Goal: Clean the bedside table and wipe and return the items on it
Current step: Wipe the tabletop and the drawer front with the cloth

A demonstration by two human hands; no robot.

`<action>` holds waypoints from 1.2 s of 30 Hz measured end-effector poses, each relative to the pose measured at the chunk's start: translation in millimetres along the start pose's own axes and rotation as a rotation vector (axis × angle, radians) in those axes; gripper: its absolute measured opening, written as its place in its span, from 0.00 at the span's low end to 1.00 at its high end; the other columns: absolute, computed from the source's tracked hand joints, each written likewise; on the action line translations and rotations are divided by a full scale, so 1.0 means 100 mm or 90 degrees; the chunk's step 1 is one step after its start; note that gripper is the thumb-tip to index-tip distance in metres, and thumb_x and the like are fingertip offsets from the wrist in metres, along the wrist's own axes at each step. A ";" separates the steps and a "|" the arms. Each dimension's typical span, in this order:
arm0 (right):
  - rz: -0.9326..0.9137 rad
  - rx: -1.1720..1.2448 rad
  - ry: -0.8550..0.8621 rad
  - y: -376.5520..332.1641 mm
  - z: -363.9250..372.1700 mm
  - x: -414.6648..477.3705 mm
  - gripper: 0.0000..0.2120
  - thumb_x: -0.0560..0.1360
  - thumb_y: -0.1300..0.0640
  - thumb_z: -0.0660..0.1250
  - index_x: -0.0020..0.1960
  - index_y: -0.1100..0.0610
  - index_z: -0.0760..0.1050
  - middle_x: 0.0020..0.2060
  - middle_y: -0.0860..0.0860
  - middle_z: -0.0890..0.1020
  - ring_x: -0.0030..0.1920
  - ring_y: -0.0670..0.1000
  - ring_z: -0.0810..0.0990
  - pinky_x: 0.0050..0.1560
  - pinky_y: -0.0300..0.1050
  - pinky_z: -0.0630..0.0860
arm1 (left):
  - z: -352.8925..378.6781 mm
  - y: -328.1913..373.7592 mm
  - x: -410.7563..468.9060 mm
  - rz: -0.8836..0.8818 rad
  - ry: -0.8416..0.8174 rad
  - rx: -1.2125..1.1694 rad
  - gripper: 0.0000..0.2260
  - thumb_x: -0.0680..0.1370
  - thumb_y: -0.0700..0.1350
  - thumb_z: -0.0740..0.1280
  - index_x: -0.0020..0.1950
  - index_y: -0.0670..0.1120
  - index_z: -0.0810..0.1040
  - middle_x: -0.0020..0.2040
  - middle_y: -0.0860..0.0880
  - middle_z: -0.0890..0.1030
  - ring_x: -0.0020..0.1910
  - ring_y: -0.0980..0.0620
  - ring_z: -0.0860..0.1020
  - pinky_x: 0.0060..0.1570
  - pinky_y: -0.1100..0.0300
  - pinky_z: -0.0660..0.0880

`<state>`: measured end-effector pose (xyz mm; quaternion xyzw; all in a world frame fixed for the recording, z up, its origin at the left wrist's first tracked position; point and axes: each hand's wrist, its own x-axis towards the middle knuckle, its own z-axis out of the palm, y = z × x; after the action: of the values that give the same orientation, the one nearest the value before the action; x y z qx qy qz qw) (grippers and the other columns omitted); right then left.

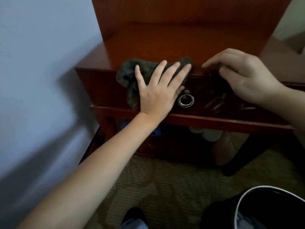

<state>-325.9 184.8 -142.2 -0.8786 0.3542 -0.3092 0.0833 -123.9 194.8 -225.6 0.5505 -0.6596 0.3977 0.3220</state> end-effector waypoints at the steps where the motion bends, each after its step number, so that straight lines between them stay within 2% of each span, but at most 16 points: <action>1: 0.015 0.002 0.022 0.00 -0.05 -0.06 0.16 0.77 0.67 0.55 0.57 0.54 0.76 0.52 0.48 0.74 0.50 0.44 0.71 0.52 0.28 0.65 | -0.06 0.00 0.03 -0.005 -0.023 -0.026 0.15 0.79 0.52 0.59 0.65 0.55 0.75 0.58 0.54 0.81 0.59 0.50 0.77 0.62 0.32 0.60; 3: 0.045 0.000 0.056 -0.02 -0.16 -0.21 0.15 0.77 0.69 0.56 0.57 0.56 0.75 0.50 0.49 0.73 0.43 0.43 0.70 0.45 0.24 0.64 | -0.23 -0.06 0.16 0.006 -0.071 -0.129 0.14 0.78 0.51 0.60 0.62 0.53 0.77 0.55 0.53 0.82 0.55 0.50 0.79 0.62 0.37 0.64; 6: 0.070 0.026 0.082 -0.06 -0.30 -0.39 0.14 0.77 0.60 0.62 0.62 0.54 0.70 0.53 0.49 0.72 0.52 0.46 0.73 0.53 0.34 0.70 | -0.58 -0.01 0.63 0.015 -0.171 -0.354 0.15 0.80 0.49 0.56 0.61 0.47 0.76 0.52 0.50 0.81 0.51 0.49 0.78 0.49 0.53 0.73; 8: 0.096 0.087 0.085 -0.13 -0.39 -0.45 0.24 0.74 0.46 0.65 0.67 0.49 0.61 0.59 0.49 0.70 0.58 0.46 0.71 0.57 0.39 0.70 | -0.74 0.15 0.89 0.002 -0.199 -0.448 0.13 0.81 0.48 0.55 0.61 0.47 0.74 0.52 0.51 0.79 0.50 0.53 0.77 0.44 0.56 0.73; 11: 0.171 0.262 0.057 -0.28 -0.48 -0.55 0.45 0.62 0.32 0.69 0.68 0.44 0.49 0.65 0.49 0.66 0.63 0.43 0.70 0.59 0.32 0.71 | -0.89 0.54 1.09 -0.058 -0.212 -0.606 0.10 0.81 0.46 0.56 0.57 0.46 0.73 0.46 0.56 0.77 0.44 0.64 0.75 0.44 0.67 0.70; 14: 0.329 0.511 -0.006 -0.33 -0.48 -0.73 0.52 0.60 0.44 0.72 0.74 0.46 0.44 0.60 0.44 0.72 0.57 0.40 0.76 0.55 0.38 0.76 | -0.98 0.91 1.22 -0.164 -0.212 -0.756 0.07 0.82 0.43 0.55 0.54 0.47 0.71 0.45 0.59 0.74 0.44 0.68 0.73 0.45 0.74 0.69; 17: 0.412 0.708 -0.008 -0.24 -0.51 -0.90 0.36 0.65 0.55 0.69 0.71 0.53 0.61 0.56 0.50 0.80 0.53 0.49 0.81 0.48 0.43 0.80 | -1.04 1.10 1.32 -0.216 -0.255 -0.821 0.07 0.82 0.45 0.54 0.57 0.48 0.70 0.49 0.58 0.74 0.48 0.67 0.72 0.48 0.75 0.69; 19: 0.423 0.707 0.050 -0.17 -0.66 -0.95 0.19 0.71 0.60 0.67 0.61 0.56 0.72 0.47 0.50 0.84 0.46 0.49 0.84 0.38 0.41 0.80 | -1.05 1.13 1.35 -0.222 -0.349 -0.832 0.12 0.83 0.49 0.52 0.63 0.48 0.67 0.52 0.56 0.74 0.51 0.64 0.72 0.50 0.72 0.70; 21: 0.463 0.686 0.109 -0.08 -0.82 -0.99 0.08 0.76 0.61 0.63 0.54 0.55 0.75 0.43 0.50 0.85 0.44 0.49 0.84 0.36 0.39 0.79 | -1.02 1.11 1.36 -0.324 -0.465 -0.868 0.15 0.82 0.52 0.52 0.67 0.48 0.64 0.56 0.52 0.73 0.55 0.57 0.73 0.56 0.63 0.71; 23: 0.467 0.714 0.143 -0.02 -0.94 -1.03 0.10 0.77 0.61 0.61 0.57 0.54 0.75 0.48 0.51 0.84 0.50 0.52 0.83 0.43 0.44 0.80 | -0.99 1.09 1.37 -0.500 -0.526 -0.950 0.13 0.82 0.50 0.55 0.62 0.45 0.69 0.52 0.48 0.76 0.50 0.52 0.76 0.54 0.56 0.74; 25: 0.403 0.761 0.160 -0.09 -0.97 -1.07 0.14 0.76 0.58 0.62 0.62 0.52 0.72 0.55 0.52 0.81 0.56 0.53 0.81 0.50 0.48 0.80 | -0.96 1.10 1.34 -0.588 -0.558 -0.922 0.12 0.81 0.49 0.59 0.57 0.42 0.73 0.51 0.44 0.78 0.46 0.49 0.78 0.49 0.56 0.75; 27: 0.341 0.772 0.124 -0.23 -0.89 -1.06 0.24 0.71 0.52 0.67 0.65 0.48 0.66 0.59 0.50 0.78 0.58 0.50 0.79 0.51 0.47 0.79 | -0.94 1.15 1.27 -0.602 -0.620 -0.863 0.23 0.79 0.55 0.60 0.66 0.40 0.68 0.59 0.40 0.77 0.51 0.45 0.79 0.46 0.56 0.77; 29: 0.346 0.730 0.107 -0.35 -0.78 -1.02 0.32 0.67 0.48 0.71 0.65 0.47 0.58 0.58 0.48 0.75 0.55 0.46 0.79 0.50 0.41 0.79 | -1.00 1.29 1.24 -0.597 -0.710 -0.884 0.25 0.80 0.59 0.55 0.66 0.41 0.69 0.53 0.42 0.79 0.49 0.45 0.79 0.47 0.55 0.77; 31: 0.381 0.728 0.135 -0.36 -0.71 -1.03 0.37 0.63 0.47 0.71 0.66 0.49 0.56 0.56 0.49 0.76 0.53 0.46 0.80 0.49 0.41 0.80 | -1.06 1.39 1.24 -0.606 -0.792 -0.912 0.29 0.80 0.62 0.47 0.63 0.42 0.72 0.49 0.42 0.80 0.48 0.44 0.79 0.48 0.53 0.77; 34: 0.415 0.718 0.208 -0.23 -0.69 -1.19 0.29 0.67 0.51 0.69 0.65 0.52 0.65 0.54 0.51 0.79 0.52 0.48 0.81 0.48 0.42 0.80 | -1.09 1.28 1.27 -0.558 -0.905 -0.878 0.35 0.78 0.64 0.40 0.60 0.41 0.75 0.57 0.41 0.79 0.55 0.41 0.78 0.51 0.45 0.75; 36: 0.420 0.605 0.252 -0.08 -0.68 -1.34 0.17 0.72 0.55 0.68 0.59 0.51 0.71 0.51 0.50 0.80 0.53 0.49 0.81 0.48 0.40 0.79 | -1.09 1.11 1.27 -0.413 -0.909 -0.783 0.29 0.80 0.61 0.43 0.54 0.44 0.78 0.56 0.44 0.80 0.55 0.43 0.78 0.48 0.46 0.76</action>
<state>-437.6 286.0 -150.0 -0.5152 0.4397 -0.5488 0.4899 -258.3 239.1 -83.0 0.5518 -0.6076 -0.5448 0.1720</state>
